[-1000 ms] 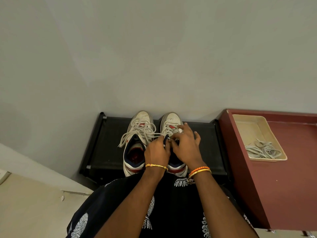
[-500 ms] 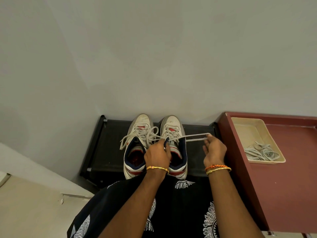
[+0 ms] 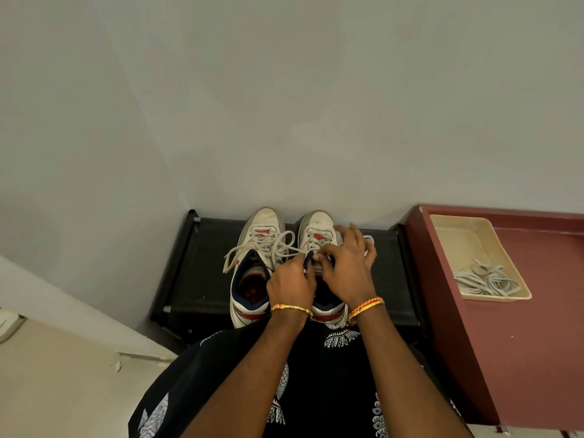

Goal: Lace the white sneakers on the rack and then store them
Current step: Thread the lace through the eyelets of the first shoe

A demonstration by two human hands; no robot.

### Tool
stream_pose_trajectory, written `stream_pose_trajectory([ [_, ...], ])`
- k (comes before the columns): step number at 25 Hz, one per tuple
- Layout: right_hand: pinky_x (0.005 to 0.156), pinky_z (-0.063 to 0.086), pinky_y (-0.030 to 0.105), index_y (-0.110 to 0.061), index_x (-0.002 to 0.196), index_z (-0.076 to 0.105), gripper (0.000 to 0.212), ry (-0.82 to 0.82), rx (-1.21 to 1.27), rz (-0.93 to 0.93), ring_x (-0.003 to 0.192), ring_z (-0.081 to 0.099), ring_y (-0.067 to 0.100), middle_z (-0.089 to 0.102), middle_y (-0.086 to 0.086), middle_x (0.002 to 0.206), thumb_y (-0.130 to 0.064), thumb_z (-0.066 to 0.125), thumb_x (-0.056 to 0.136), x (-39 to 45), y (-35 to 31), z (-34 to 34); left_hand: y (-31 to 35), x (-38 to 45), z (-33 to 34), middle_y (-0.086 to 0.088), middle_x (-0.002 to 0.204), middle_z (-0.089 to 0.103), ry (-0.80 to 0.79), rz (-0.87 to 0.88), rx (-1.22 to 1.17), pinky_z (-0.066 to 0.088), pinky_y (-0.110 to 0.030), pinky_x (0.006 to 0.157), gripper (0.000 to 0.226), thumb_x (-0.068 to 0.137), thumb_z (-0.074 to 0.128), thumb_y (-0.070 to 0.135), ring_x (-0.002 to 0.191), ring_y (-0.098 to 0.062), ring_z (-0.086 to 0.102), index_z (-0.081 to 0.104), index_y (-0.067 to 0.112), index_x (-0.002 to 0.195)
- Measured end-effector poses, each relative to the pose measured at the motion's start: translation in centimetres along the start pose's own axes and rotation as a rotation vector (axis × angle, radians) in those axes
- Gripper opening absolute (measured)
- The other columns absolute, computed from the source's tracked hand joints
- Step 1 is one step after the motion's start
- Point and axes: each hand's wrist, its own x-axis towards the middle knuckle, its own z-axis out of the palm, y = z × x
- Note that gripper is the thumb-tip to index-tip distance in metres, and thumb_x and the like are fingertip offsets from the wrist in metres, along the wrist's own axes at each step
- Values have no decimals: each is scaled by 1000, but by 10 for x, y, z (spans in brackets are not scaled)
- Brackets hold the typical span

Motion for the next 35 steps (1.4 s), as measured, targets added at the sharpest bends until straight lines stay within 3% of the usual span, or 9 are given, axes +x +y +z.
stream_pose_trajectory([
  [4, 112, 12, 50, -17, 79, 72, 3, 242, 208, 126, 137, 28, 19, 33, 1, 146, -19, 71, 81, -2, 10, -15, 1, 0, 0, -6, 103, 68, 24, -18, -1, 47, -33, 73, 30, 97, 43, 34, 95, -25, 63, 61, 17, 116],
  [8, 97, 44, 41, -12, 81, 65, 8, 532, 584, 569, 107, 53, 22, 50, 10, 125, -18, 66, 86, -1, 47, -38, 2, -1, 0, -4, 103, 68, 34, -30, -3, 48, -32, 74, 32, 97, 44, 35, 96, -23, 63, 61, 19, 118],
  [11, 79, 43, 30, -4, 91, 66, 11, 482, 675, 827, 90, 57, 25, 62, 16, 100, -13, 59, 90, -9, 68, -42, 2, -1, -1, -4, 104, 68, 32, -33, 0, 47, -32, 73, 31, 97, 44, 34, 96, -23, 63, 62, 18, 117],
  [13, 79, 43, 29, -4, 101, 67, 16, 438, 619, 802, 97, 58, 25, 63, 15, 106, -9, 58, 89, -9, 65, -37, 2, -1, -1, -4, 103, 68, 31, -37, -2, 46, -31, 73, 30, 97, 45, 34, 95, -23, 63, 62, 18, 116],
  [16, 91, 45, 37, -10, 102, 69, 19, 368, 423, 407, 110, 55, 26, 64, 9, 112, -16, 64, 85, -2, 39, -30, 4, -2, -1, -5, 102, 68, 31, -37, -7, 47, -32, 73, 30, 97, 45, 34, 94, -24, 63, 62, 18, 115],
  [22, 107, 13, 38, -23, 115, 66, 27, -52, 51, -60, 127, 35, 18, 63, -3, 119, -20, 53, 92, -1, -9, -6, 2, -1, -1, -6, 103, 67, 6, -37, -7, 47, -33, 74, 27, 96, 45, 33, 96, -26, 63, 62, 17, 112],
  [28, 102, 16, 33, -25, 89, 75, 11, 209, 176, 81, 105, 48, 16, 67, -4, 90, -20, 66, 84, -1, 10, -15, 4, -1, -1, -4, 103, 68, 28, -46, 0, 47, -32, 74, 30, 97, 44, 34, 95, -25, 63, 62, 18, 114],
  [32, 97, 40, 47, -25, 81, 70, 7, 454, 466, 485, 86, 59, 17, 65, -5, 77, -19, 68, 83, -6, 46, -37, 4, -3, -1, -4, 102, 68, 36, -54, -8, 47, -32, 73, 31, 97, 44, 36, 95, -23, 63, 62, 18, 114],
  [35, 100, 38, 52, -25, 83, 63, 9, 404, 538, 734, 98, 58, 25, 62, -2, 84, -17, 63, 86, -10, 57, -40, 4, -2, -1, -3, 102, 68, 42, -61, -10, 45, -29, 72, 33, 98, 42, 37, 95, -22, 63, 62, 17, 114],
])
